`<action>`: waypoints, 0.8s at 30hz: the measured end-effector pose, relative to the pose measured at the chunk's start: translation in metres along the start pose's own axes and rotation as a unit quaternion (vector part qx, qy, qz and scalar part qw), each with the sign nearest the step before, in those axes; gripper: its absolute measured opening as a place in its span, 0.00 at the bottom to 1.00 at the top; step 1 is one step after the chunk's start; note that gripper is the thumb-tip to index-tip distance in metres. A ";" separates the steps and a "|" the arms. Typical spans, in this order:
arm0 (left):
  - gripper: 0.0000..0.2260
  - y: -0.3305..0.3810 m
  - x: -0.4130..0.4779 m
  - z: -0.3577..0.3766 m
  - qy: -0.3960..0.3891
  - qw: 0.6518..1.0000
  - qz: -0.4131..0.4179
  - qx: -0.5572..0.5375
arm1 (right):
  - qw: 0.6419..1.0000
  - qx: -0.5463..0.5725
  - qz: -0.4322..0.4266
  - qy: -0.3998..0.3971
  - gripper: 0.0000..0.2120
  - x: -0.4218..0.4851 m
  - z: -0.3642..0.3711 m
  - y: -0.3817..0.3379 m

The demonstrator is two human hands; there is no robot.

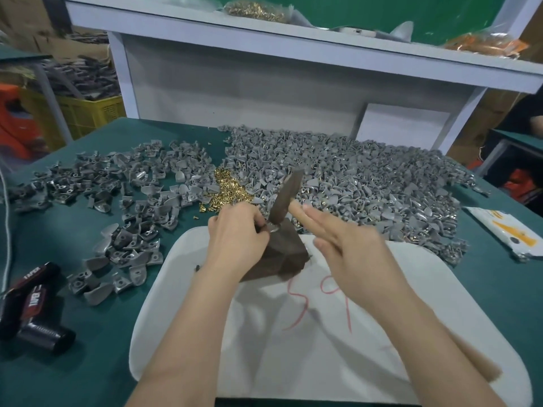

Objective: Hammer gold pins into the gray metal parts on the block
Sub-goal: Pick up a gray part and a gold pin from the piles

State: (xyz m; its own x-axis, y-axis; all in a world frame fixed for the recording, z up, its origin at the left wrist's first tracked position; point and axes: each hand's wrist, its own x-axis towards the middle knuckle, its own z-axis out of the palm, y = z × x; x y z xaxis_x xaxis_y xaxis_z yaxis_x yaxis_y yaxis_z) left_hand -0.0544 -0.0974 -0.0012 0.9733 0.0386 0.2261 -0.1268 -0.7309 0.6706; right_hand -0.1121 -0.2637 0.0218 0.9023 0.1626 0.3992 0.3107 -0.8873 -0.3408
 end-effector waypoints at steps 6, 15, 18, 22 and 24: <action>0.06 -0.002 0.000 0.002 0.004 1.000 0.011 -0.008 | 0.992 0.029 -0.026 0.123 0.32 0.009 -0.007 0.001; 0.07 -0.002 0.002 0.000 -0.007 1.000 -0.001 0.006 | 0.999 0.024 0.024 0.037 0.24 0.016 0.005 0.021; 0.08 -0.002 0.002 0.000 -0.009 1.000 -0.003 0.008 | 0.988 0.068 0.137 0.018 0.22 0.034 0.022 0.040; 0.05 -0.002 0.004 0.000 -0.010 1.000 -0.004 0.012 | 0.974 0.117 0.186 -0.065 0.17 0.043 0.041 0.054; 0.05 -0.002 0.005 -0.001 -0.004 1.000 -0.005 0.006 | 0.977 0.078 0.181 -0.083 0.16 0.041 0.044 0.055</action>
State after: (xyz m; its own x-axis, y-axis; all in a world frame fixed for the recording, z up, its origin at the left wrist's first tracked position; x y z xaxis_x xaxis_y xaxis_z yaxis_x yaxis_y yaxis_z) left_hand -0.0494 -0.0951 -0.0005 0.9760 0.0399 0.2140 -0.1155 -0.7384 0.6645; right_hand -0.0450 -0.2865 -0.0183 0.9934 -0.0716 0.0899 -0.0084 -0.8254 -0.5645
